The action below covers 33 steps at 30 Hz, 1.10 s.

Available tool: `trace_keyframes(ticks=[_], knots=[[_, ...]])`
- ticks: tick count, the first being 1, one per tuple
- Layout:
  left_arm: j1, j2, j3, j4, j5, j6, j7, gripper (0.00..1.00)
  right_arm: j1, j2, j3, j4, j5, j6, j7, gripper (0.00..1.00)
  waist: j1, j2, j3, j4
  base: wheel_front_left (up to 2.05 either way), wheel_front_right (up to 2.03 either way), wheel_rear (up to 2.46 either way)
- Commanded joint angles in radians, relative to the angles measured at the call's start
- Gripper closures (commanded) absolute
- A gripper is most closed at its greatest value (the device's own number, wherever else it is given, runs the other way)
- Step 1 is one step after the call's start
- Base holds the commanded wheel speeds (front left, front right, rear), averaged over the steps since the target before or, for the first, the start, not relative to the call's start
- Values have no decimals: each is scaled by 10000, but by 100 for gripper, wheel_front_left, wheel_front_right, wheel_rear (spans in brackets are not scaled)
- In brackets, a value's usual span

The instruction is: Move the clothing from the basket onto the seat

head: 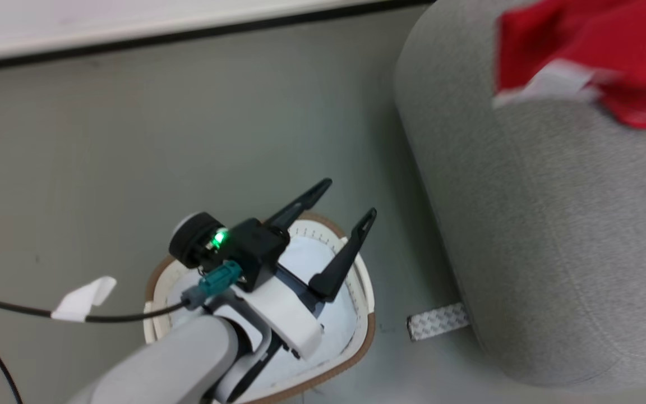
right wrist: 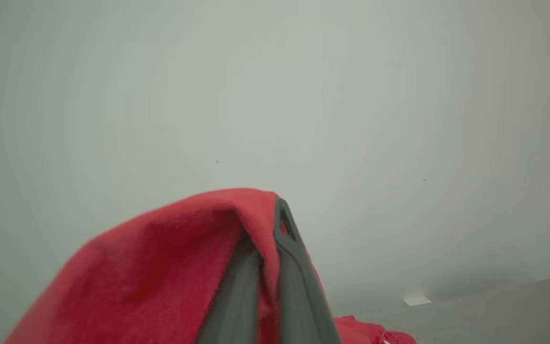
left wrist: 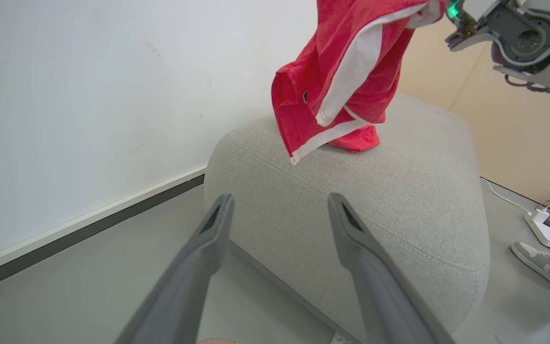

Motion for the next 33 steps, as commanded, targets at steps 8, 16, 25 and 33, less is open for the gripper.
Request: trace_keyframes(ticks=[8,16,25,33], knots=[[-1158,505,362,-577,395,-245,267,0,-4016,-1126,-4569,2372,-2228,-22,360,100,-2,0,2777,1071,0,0,0],[-1669,265,461,-615,499,-333,5,0,-4041,-777,-7966,4034,-6040,-22,265,100,-2,0,3422,1612,0,0,0],[-1303,322,454,-320,344,-199,-230,0,-2867,545,-9918,4339,-8360,-22,6,0,-2,0,3031,1408,0,0,0],[-461,479,598,21,-14,104,-614,0,-1106,1692,-8630,2447,-7389,-24,2,0,-2,0,1688,1003,0,0,0]])
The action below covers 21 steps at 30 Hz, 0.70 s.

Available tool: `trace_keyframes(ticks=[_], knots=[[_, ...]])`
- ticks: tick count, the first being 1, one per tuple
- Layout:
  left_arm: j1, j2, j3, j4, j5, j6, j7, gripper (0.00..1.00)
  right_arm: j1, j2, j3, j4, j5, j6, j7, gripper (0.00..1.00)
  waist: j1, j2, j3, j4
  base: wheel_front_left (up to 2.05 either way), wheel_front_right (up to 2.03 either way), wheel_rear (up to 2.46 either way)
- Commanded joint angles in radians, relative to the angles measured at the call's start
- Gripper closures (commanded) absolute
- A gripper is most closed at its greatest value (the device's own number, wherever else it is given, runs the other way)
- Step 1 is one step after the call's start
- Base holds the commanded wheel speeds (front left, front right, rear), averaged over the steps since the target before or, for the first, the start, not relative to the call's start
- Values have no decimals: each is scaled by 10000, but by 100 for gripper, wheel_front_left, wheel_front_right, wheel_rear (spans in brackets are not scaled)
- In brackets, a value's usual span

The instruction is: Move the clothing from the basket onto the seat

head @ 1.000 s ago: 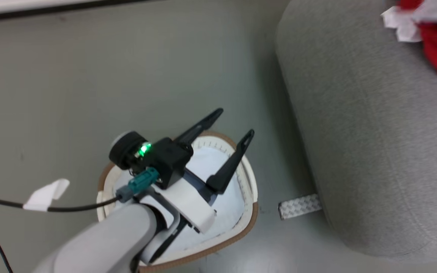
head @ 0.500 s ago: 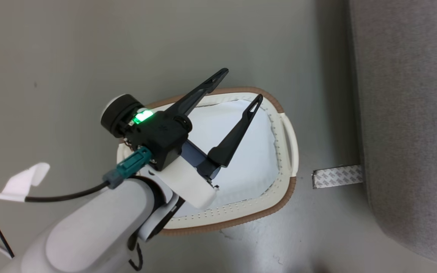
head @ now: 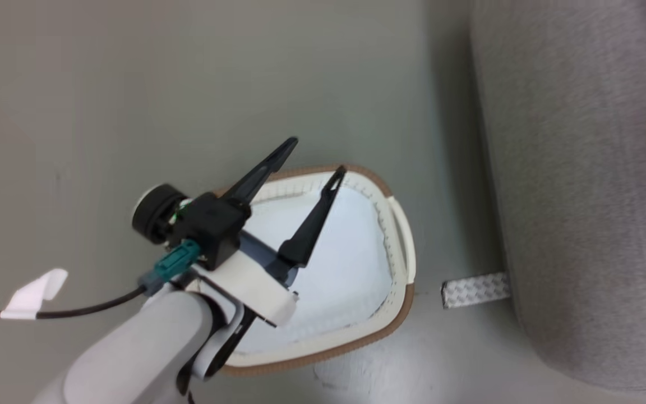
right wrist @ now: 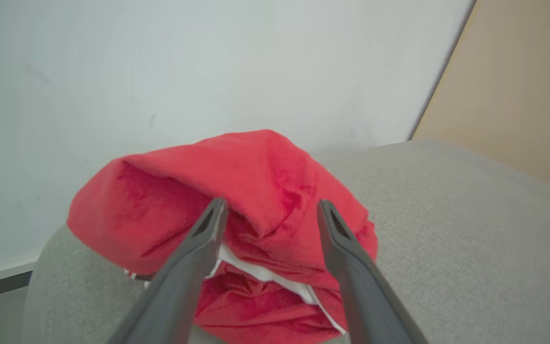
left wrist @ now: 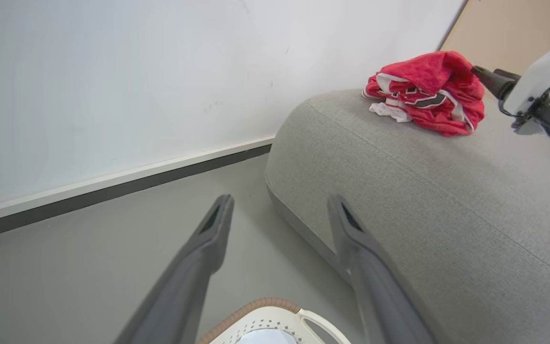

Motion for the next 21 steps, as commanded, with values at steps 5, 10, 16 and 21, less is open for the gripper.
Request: trace_keyframes(ticks=[5,10,16,21], knots=[[894,161,369,490,-265,505,-625,0,1842,274,1416,-1415,1164,-23,2,0,-1,0,-1487,-169,0,0,0],[1854,27,816,1053,-577,925,-1112,0,3584,389,3044,-2740,2538,-23,3,0,-1,0,-2521,161,0,0,0],[3003,-391,1512,1659,-573,1180,-1278,0,5579,378,4998,-3748,3873,-24,2,0,-1,0,-3536,760,0,0,0],[4149,-932,2489,2016,-135,1123,-1278,0,6770,373,6422,-4081,4210,-23,2,0,-1,0,-4244,1093,0,0,0]])
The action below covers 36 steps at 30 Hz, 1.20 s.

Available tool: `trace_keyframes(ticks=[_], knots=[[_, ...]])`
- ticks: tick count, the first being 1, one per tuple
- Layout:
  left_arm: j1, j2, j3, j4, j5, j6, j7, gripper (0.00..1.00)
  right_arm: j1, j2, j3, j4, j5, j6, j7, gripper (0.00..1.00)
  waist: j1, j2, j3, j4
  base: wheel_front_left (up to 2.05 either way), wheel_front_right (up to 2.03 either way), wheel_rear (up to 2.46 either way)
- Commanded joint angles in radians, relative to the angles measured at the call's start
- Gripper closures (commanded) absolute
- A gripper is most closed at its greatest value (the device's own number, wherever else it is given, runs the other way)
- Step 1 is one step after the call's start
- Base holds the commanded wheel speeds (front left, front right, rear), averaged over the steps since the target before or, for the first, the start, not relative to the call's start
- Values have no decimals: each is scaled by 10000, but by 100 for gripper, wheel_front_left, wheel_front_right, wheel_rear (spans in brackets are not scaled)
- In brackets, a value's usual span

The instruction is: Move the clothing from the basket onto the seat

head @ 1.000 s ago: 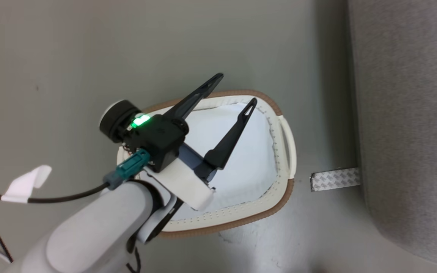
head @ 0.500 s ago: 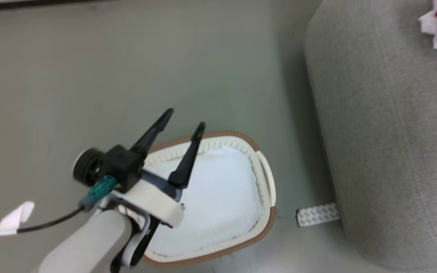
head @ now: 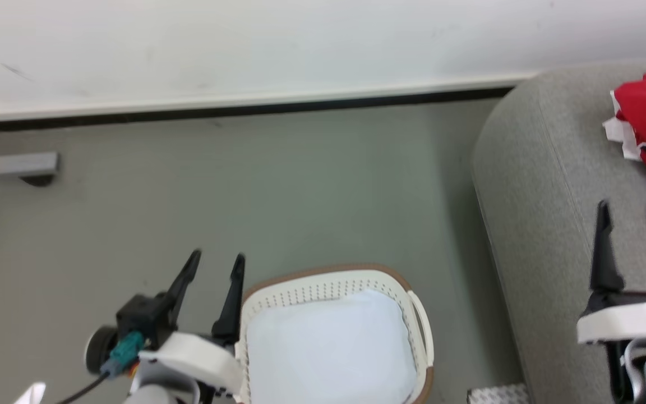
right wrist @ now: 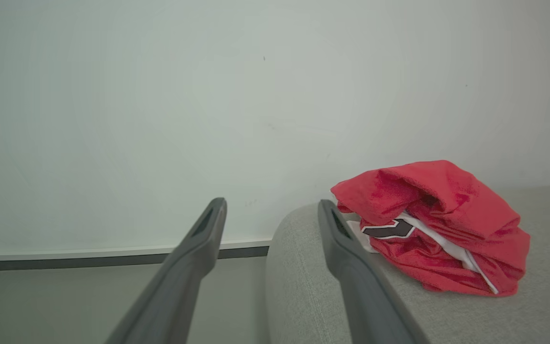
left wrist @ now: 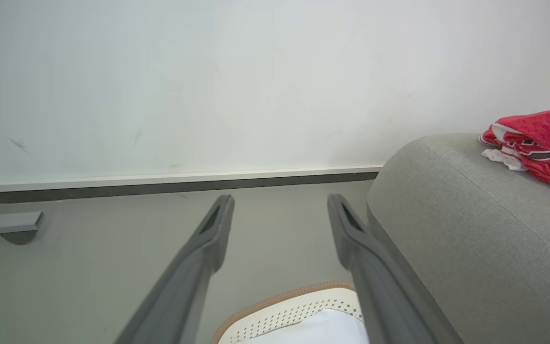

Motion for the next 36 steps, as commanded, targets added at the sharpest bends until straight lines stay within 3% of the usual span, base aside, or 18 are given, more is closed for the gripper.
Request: trace_keyframes(ticks=[1,8,16,24,36], knots=[[404,-112,261,114,200,-84,-2,0,348,-48,183,-39,218,-24,6,0,3,0,-557,376,0,0,0],[1943,-949,1990,589,1140,-690,-3,0,1638,-42,1469,171,140,-23,5,0,3,0,-1394,570,0,0,0],[3042,-1776,3550,1006,2176,-1761,-6,0,2480,-34,1809,309,484,-23,5,0,3,0,-1994,685,0,0,0],[3270,-2478,4593,1481,3020,-2406,-5,0,2631,-35,2053,495,454,-23,5,0,3,0,-2188,691,0,0,0],[3196,-3002,5515,1752,3762,-3155,-5,0,2573,-36,2119,699,448,-23,5,0,3,0,-2268,897,0,0,0]])
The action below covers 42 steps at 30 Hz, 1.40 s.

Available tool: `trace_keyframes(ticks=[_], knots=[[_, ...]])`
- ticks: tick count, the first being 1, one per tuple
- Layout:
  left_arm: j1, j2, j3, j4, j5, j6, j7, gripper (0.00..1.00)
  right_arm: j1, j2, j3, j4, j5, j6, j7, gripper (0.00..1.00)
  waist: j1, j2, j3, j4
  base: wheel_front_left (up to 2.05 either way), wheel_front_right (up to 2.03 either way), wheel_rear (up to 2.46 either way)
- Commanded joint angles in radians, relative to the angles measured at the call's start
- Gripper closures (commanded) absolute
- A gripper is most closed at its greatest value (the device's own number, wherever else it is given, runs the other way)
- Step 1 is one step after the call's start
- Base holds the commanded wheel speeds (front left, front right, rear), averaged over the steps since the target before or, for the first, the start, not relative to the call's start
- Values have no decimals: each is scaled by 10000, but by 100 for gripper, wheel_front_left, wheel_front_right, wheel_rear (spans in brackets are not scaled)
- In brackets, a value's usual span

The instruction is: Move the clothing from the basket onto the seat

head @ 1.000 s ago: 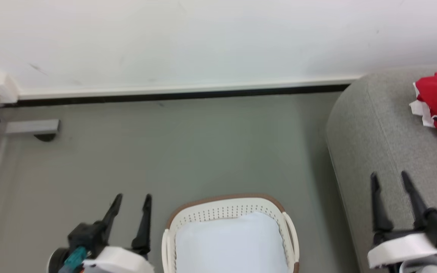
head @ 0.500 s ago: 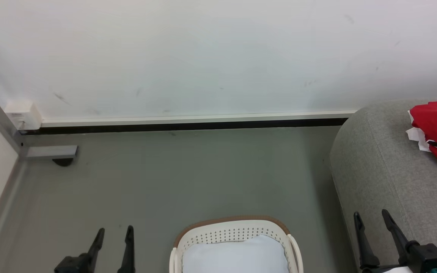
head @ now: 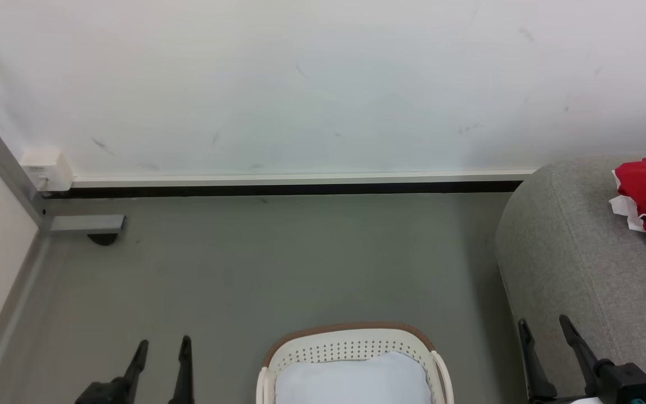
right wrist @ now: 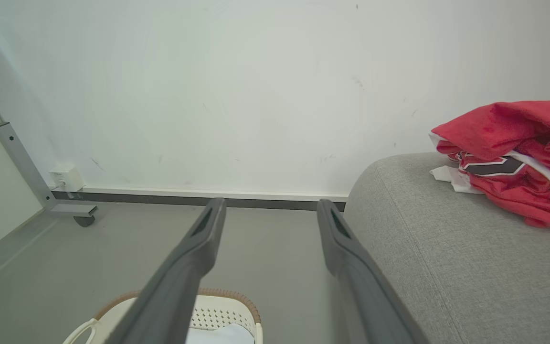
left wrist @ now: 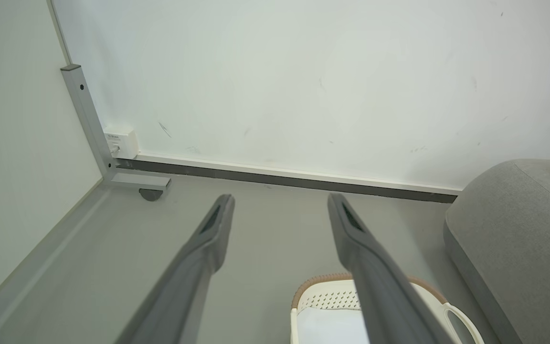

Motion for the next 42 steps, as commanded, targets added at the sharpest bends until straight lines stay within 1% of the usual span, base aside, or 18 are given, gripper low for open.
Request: trace_keyframes(ticks=[1,11,25,42], knots=[[37,-42,115,46,132,-85,-3,0,-3,-34,-6,55,24,-23,5,0,1,-1,-21,28,0,0,0],[10,-264,508,99,526,-390,-4,0,12,-34,132,75,114,-23,5,0,1,-1,-85,-8,0,0,0],[-66,-371,688,184,627,-667,-4,0,-2,-34,143,8,164,-23,5,0,1,-1,-7,-55,0,0,0],[-126,-409,743,351,644,-789,-4,0,-62,-34,130,17,222,-23,5,0,1,-1,38,-359,0,0,0]])
